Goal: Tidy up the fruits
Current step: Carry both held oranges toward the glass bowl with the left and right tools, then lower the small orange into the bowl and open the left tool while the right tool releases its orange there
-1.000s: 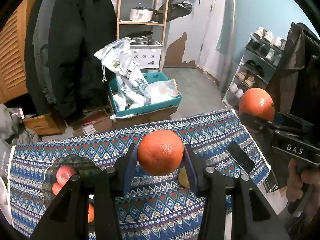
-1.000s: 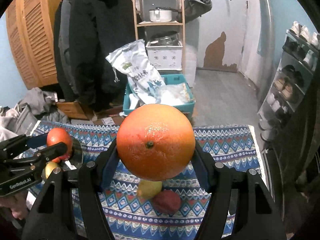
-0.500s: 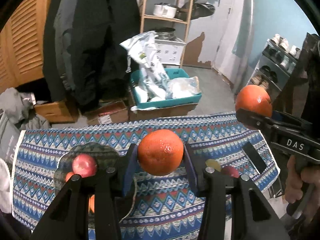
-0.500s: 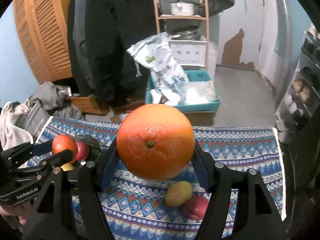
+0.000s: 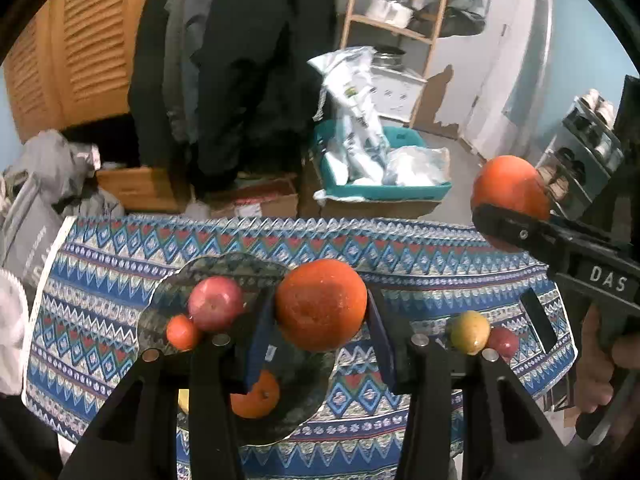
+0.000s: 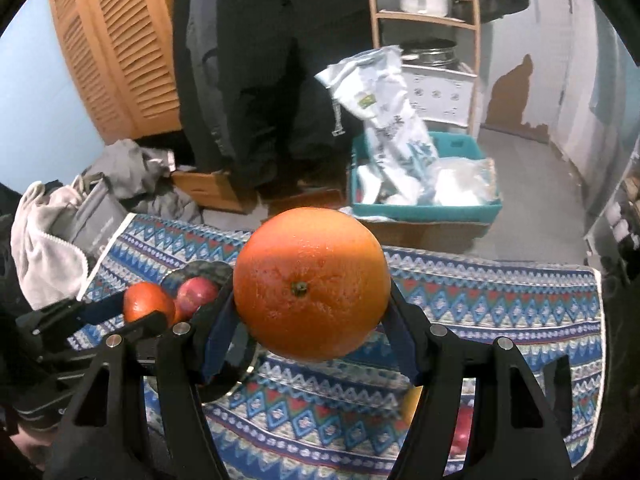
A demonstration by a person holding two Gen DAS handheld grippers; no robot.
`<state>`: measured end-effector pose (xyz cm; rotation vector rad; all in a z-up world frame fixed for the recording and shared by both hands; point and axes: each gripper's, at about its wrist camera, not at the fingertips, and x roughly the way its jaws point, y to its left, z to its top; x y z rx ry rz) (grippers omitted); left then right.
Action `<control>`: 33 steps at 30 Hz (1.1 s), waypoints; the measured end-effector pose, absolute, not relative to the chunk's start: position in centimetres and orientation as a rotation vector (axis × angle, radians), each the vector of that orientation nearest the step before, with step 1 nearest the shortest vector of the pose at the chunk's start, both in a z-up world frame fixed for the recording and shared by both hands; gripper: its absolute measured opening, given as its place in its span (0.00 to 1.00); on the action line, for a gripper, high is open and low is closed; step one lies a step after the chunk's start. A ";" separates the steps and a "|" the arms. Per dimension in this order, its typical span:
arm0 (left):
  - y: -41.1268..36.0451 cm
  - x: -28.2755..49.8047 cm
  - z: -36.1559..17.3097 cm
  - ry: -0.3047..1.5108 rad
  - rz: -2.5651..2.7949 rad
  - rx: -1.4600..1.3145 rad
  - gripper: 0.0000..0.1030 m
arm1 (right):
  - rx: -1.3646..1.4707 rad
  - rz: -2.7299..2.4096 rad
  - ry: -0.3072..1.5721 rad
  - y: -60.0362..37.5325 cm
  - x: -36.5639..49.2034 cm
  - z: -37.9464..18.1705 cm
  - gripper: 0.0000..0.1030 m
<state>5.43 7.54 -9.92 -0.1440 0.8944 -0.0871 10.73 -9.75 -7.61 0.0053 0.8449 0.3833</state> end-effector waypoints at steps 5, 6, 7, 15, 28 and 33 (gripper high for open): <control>9.4 5.7 -11.6 0.923 -0.051 -0.155 0.45 | 0.001 0.422 0.866 -7.3 11.6 -8.9 0.66; 9.8 5.8 -12.1 0.929 -0.043 -0.158 0.45 | -0.004 0.428 0.869 -6.9 11.8 -9.2 0.66; 10.3 5.9 -12.5 0.936 -0.035 -0.162 0.45 | -0.012 0.435 0.876 -6.3 12.0 -9.6 0.66; 13.3 6.7 -16.7 1.017 0.017 -0.210 0.45 | -0.033 0.460 0.953 -3.4 13.0 -13.0 0.66; 15.0 7.3 -21.0 1.098 0.037 -0.259 0.45 | -0.066 0.493 1.054 -0.3 13.4 -17.7 0.66; 15.2 7.4 -21.5 1.108 0.039 -0.266 0.45 | -0.073 0.498 1.064 0.1 13.4 -18.1 0.66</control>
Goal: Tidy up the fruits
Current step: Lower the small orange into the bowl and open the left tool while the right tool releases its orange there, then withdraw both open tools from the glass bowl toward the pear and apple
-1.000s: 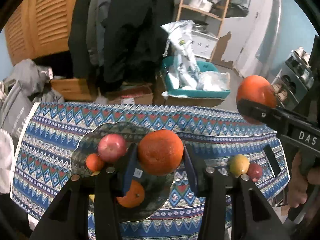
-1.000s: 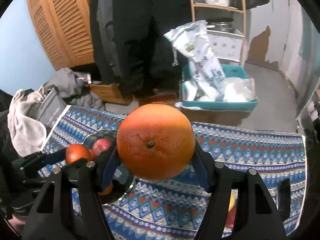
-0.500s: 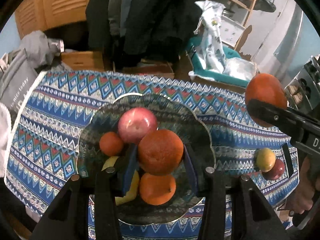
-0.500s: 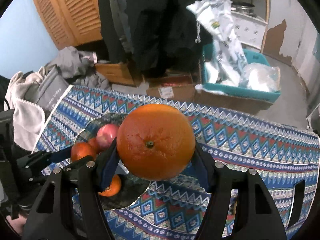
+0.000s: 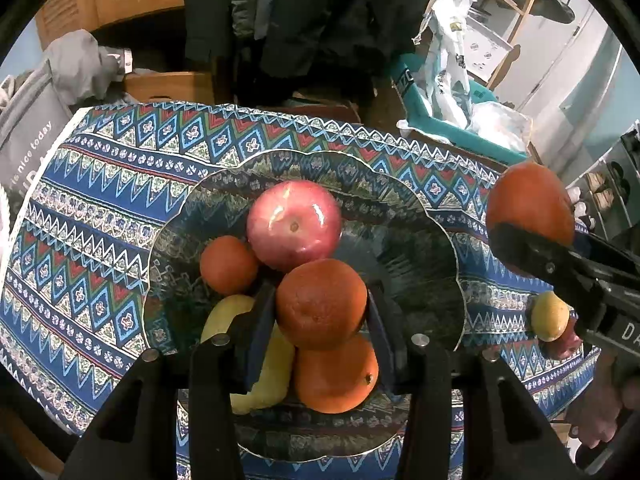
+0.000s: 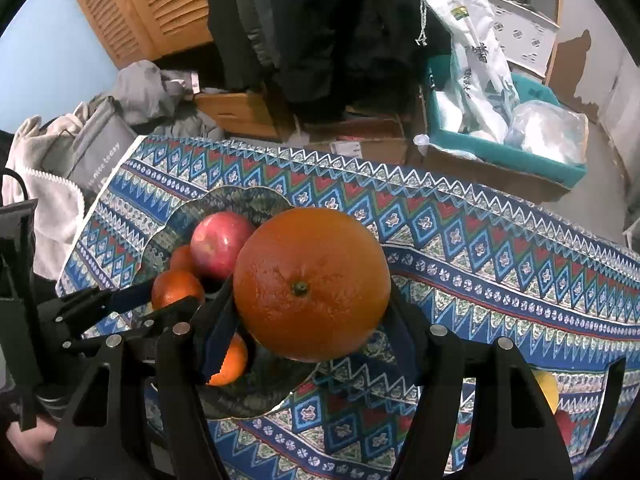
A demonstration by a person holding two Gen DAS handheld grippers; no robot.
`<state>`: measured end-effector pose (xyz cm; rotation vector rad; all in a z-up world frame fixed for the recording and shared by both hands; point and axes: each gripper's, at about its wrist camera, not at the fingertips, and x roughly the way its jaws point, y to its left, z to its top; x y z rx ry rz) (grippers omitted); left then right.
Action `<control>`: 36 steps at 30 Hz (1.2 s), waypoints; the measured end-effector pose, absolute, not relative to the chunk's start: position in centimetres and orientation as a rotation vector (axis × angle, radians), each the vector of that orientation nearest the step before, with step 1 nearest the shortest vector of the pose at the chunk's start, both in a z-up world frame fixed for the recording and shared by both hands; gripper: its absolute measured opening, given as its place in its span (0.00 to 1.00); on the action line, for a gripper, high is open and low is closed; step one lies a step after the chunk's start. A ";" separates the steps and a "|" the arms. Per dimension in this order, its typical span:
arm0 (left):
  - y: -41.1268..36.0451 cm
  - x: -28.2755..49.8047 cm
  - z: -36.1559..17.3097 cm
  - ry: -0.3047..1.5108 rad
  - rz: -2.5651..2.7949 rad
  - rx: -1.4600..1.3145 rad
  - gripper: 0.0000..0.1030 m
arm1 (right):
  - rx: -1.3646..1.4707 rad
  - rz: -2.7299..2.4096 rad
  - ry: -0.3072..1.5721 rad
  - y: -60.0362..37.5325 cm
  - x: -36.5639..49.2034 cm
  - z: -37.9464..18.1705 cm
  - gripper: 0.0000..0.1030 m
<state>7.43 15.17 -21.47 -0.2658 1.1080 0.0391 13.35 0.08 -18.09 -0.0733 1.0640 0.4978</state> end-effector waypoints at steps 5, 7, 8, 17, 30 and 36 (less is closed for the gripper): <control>15.1 7.4 -21.7 1.118 0.042 -0.264 0.45 | -0.075 0.504 1.069 0.3 13.4 -18.3 0.66; 15.1 7.3 -21.4 1.109 0.042 -0.260 0.46 | -0.075 0.507 1.073 0.3 13.5 -18.3 0.66; 15.2 7.2 -21.2 1.110 0.045 -0.257 0.49 | -0.075 0.509 1.076 0.4 13.5 -18.4 0.66; 16.2 5.7 -19.3 1.076 0.090 -0.241 0.52 | -0.092 0.537 1.112 1.4 13.7 -19.6 0.66; 17.5 5.0 -19.1 1.075 0.129 -0.257 0.52 | -0.127 0.574 1.225 3.2 13.5 -23.0 0.67; 17.3 5.0 -18.8 1.073 0.129 -0.253 0.52 | -0.115 0.593 1.192 3.1 13.3 -22.2 0.67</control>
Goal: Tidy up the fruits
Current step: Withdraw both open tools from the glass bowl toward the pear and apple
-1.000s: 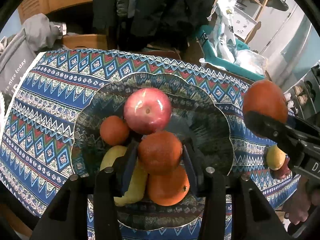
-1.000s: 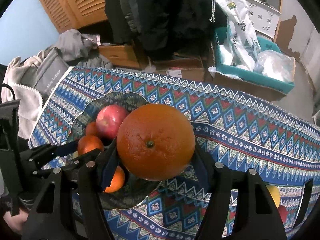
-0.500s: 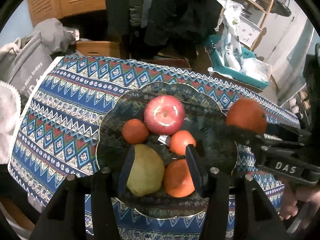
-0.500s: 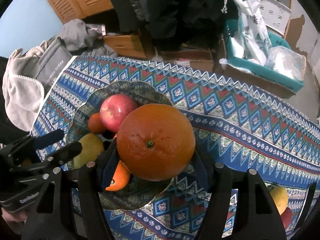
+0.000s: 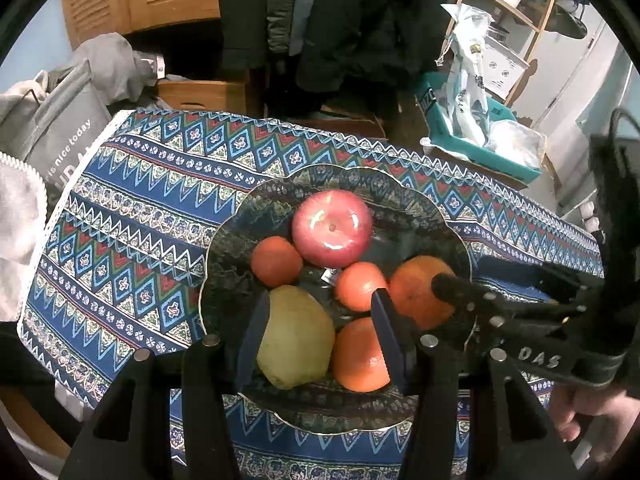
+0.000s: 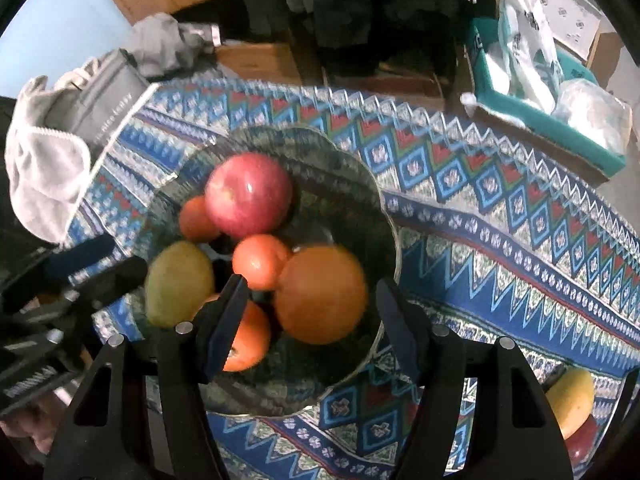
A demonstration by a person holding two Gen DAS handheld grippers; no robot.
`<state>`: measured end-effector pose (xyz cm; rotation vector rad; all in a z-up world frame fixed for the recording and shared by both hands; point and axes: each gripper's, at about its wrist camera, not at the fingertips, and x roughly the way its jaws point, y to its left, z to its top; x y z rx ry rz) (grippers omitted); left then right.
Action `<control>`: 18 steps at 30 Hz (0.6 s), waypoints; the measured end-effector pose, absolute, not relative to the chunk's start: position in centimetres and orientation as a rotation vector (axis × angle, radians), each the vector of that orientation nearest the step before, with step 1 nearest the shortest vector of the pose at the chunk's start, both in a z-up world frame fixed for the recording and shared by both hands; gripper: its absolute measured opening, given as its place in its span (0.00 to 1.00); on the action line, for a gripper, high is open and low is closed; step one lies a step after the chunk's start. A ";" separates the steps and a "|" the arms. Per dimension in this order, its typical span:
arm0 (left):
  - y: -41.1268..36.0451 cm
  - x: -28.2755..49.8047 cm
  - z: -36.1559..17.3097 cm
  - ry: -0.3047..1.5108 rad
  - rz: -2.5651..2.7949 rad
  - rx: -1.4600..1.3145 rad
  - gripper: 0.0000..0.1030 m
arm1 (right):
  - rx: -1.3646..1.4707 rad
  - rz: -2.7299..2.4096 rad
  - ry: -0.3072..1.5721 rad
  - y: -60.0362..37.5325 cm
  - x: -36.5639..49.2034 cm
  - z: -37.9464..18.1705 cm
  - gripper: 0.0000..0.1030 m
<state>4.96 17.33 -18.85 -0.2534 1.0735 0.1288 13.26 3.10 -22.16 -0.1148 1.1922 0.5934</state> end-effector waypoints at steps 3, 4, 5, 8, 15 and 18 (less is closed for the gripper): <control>17.2 4.8 -18.5 1.065 0.128 -0.253 0.52 | -0.123 0.579 1.161 3.0 13.3 -21.0 0.67; 17.2 4.8 -18.4 1.063 0.129 -0.252 0.52 | -0.120 0.572 1.154 2.9 13.4 -20.7 0.67; 17.2 4.8 -18.3 1.059 0.131 -0.251 0.52 | -0.116 0.561 1.146 2.7 13.4 -20.4 0.67; 17.2 4.6 -17.7 1.049 0.130 -0.258 0.52 | -0.111 0.536 1.113 2.2 13.3 -19.2 0.67; 16.4 4.2 -15.4 0.999 0.108 -0.251 0.52 | -0.138 0.499 0.995 1.5 12.3 -14.9 0.67; 15.9 4.0 -14.3 0.978 0.093 -0.246 0.52 | -0.153 0.487 0.950 1.1 11.7 -13.0 0.67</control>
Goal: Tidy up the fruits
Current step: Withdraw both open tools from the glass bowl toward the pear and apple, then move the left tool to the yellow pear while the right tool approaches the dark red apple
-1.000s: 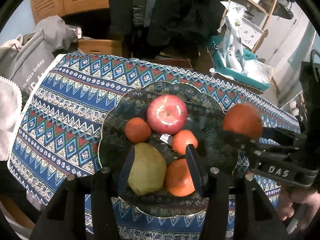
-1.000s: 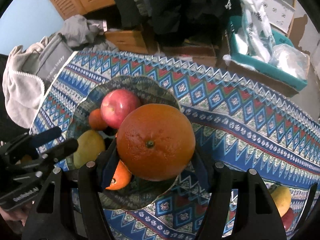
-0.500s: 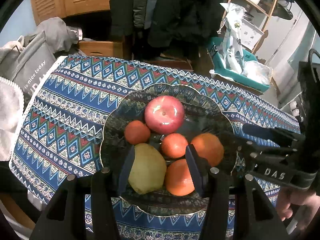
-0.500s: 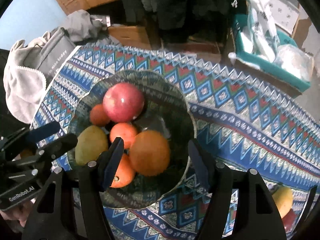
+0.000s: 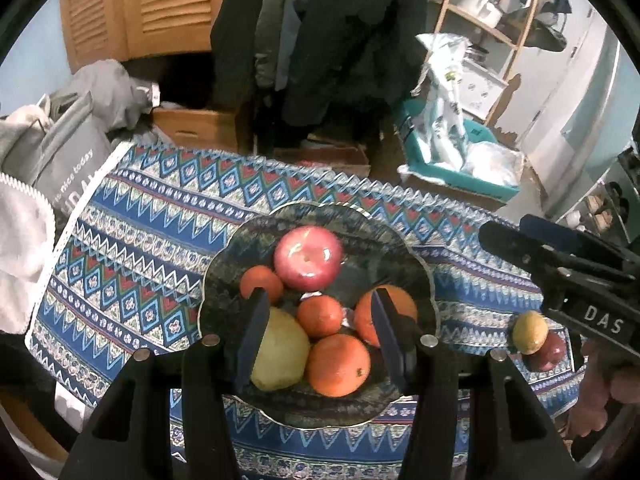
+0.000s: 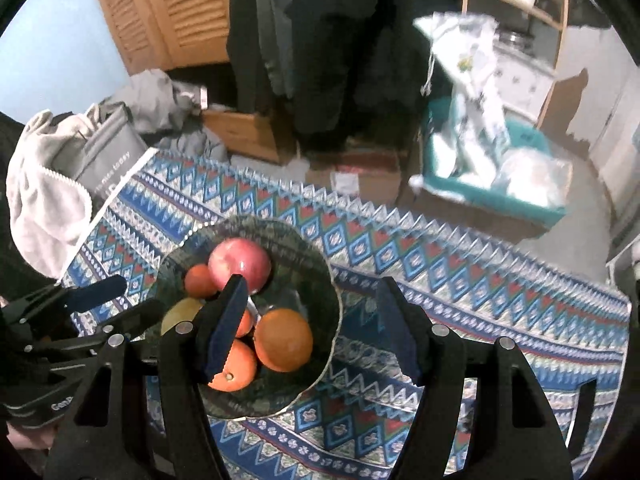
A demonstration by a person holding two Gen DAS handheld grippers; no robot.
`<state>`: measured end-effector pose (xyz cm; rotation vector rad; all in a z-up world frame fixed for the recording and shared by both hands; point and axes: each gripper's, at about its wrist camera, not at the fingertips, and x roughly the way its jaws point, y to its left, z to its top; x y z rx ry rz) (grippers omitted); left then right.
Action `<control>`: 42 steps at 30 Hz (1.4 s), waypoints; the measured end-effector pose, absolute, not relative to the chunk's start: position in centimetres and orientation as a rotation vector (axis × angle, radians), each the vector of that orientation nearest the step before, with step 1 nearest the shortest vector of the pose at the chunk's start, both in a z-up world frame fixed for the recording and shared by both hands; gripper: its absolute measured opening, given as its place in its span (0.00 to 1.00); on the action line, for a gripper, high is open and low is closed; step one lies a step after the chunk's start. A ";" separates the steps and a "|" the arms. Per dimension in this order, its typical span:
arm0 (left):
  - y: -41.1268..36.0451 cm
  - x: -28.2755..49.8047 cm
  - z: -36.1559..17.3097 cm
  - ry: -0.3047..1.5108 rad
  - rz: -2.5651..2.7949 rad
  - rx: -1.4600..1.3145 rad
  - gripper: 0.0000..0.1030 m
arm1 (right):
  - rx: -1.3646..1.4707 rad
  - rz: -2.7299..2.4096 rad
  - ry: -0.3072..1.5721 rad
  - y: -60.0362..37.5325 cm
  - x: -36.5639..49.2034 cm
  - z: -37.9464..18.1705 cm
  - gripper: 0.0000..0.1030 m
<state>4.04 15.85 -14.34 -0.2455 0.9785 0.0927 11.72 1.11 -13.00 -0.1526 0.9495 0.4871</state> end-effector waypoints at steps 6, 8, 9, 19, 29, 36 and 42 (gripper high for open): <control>14.0 3.8 -11.4 0.922 0.058 -0.223 0.52 | -0.150 0.462 0.875 -0.4 10.2 -9.1 0.67; 13.5 3.6 -10.6 0.904 0.045 -0.219 0.54 | -0.149 0.453 0.855 -1.0 9.8 -7.9 0.67; 13.0 3.4 -9.9 0.887 0.039 -0.208 0.56 | -0.147 0.448 0.842 -1.4 9.5 -7.3 0.67; 9.7 2.3 -6.0 0.804 -0.023 -0.167 0.61 | -0.116 0.390 0.745 -5.6 6.9 -3.1 0.67; 6.3 1.7 -2.8 0.740 -0.093 -0.146 0.70 | -0.089 0.345 0.702 -9.7 5.0 -1.2 0.67; 3.1 1.8 -1.8 0.716 -0.137 -0.103 0.72 | -0.060 0.302 0.683 -13.0 4.0 -0.9 0.72; 0.2 2.0 -1.6 0.717 -0.179 -0.073 0.79 | -0.029 0.251 0.683 -16.4 3.5 -1.0 0.72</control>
